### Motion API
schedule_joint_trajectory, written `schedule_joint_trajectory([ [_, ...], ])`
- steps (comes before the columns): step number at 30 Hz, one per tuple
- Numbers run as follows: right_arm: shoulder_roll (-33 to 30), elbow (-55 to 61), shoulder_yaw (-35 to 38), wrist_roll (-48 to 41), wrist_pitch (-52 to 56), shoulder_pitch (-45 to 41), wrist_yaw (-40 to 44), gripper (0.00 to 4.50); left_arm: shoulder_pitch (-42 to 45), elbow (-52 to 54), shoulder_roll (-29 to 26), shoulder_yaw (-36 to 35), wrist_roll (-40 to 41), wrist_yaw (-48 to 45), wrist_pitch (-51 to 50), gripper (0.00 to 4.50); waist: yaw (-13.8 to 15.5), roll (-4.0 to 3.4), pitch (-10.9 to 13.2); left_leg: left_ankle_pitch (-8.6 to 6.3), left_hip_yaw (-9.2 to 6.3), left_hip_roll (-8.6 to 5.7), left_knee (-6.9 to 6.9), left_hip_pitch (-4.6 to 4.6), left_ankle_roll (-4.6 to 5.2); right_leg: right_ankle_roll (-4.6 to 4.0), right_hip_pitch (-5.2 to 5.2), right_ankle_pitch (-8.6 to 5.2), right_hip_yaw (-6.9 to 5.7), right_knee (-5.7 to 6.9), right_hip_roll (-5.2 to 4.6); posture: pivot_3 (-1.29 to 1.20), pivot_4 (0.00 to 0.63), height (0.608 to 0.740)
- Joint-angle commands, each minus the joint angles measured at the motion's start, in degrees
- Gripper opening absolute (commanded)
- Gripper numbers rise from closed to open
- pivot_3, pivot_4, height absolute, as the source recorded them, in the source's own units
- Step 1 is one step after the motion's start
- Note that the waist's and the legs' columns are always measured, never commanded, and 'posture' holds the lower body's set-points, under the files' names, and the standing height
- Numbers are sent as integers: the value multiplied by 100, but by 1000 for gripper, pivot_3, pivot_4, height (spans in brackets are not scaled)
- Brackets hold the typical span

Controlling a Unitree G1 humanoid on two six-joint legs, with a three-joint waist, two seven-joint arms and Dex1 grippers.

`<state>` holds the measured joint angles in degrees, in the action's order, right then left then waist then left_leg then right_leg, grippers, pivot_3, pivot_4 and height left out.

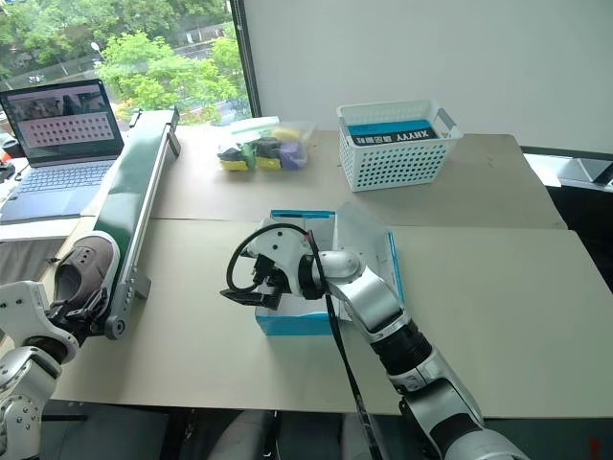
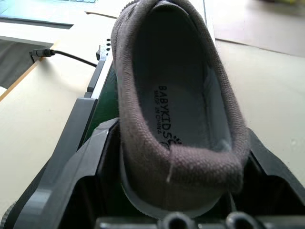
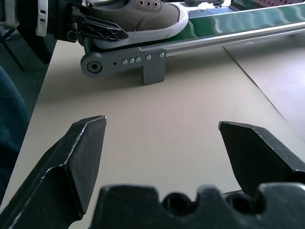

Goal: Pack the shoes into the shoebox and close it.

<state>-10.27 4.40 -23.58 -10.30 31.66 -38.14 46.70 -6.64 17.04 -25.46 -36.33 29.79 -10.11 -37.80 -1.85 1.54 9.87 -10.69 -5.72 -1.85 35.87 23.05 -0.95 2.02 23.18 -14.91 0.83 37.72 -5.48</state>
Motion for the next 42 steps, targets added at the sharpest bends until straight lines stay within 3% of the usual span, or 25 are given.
schedule_joint_trajectory([
  [1, 44, 258, 219, -120, 18, -188, -65, 4500, 99, 55, -76, -142, 89, 46, -43, 2645, 7, 0, 0, 0, 1, 0, 0, -1, 0, 0, -1, 0, 0, 0, 0, 0, 150, 733],
  [10, 389, -168, 641, -215, 154, -326, -538, 4500, 915, 954, 352, 342, -97, 511, 755, 2645, 52, 20, -1, -2, 1, 6, 1, 14, -4, -4, 8, 3, 0, -8, 5, 0, 150, 733],
  [18, 1807, -1765, 3417, -2357, 2677, -1390, -2130, 4500, 1489, 1636, 894, 2124, -147, 492, 501, 2645, 72, 19, -1, -2, 11, 9, 0, 14, -5, -8, 9, 5, 3, -6, 12, 0, 150, 733],
  [24, 1959, -2308, 4378, -3488, 3610, -1839, -2603, 4500, 1353, 1891, 1258, 3050, -149, 480, 311, 2645, 52, 16, 1, -2, 20, 8, 0, 23, -4, -8, 15, 5, 5, -6, 13, 0, 150, 733],
  [31, 2034, -2341, 4668, -4066, 3638, -2029, -3082, 4500, 1316, 1970, 1355, 3286, -110, 461, 222, 2645, -62, 13, 2, -2, 32, 22, 1, 18, -2, -9, 15, 6, 12, 1, 27, 0, 150, 733],
  [37, 1999, -2114, 4448, -4207, 3562, -1924, -3164, 4500, 1399, 1939, 1332, 3258, -92, 454, 169, 2645, -61, 13, 3, -2, 38, 22, 4, 23, -2, -9, 14, 6, 11, -2, 25, 0, 150, 733],
  [41, 2009, -2020, 4387, -4240, 3524, -1858, -3204, 3555, 1409, 1942, 1338, 3236, -91, 457, 141, 2608, -61, 13, 3, -2, 39, 23, 4, 22, -2, -9, 14, 6, 11, -1, 26, 0, 150, 733],
  [42, 2002, -1982, 4352, -4236, 3518, -1835, -3195, 3130, 1408, 1942, 1342, 3237, -96, 461, 138, 2608, -61, 13, 3, -2, 39, 23, 4, 22, -2, -9, 14, 6, 11, -2, 26, 0, 150, 733],
])
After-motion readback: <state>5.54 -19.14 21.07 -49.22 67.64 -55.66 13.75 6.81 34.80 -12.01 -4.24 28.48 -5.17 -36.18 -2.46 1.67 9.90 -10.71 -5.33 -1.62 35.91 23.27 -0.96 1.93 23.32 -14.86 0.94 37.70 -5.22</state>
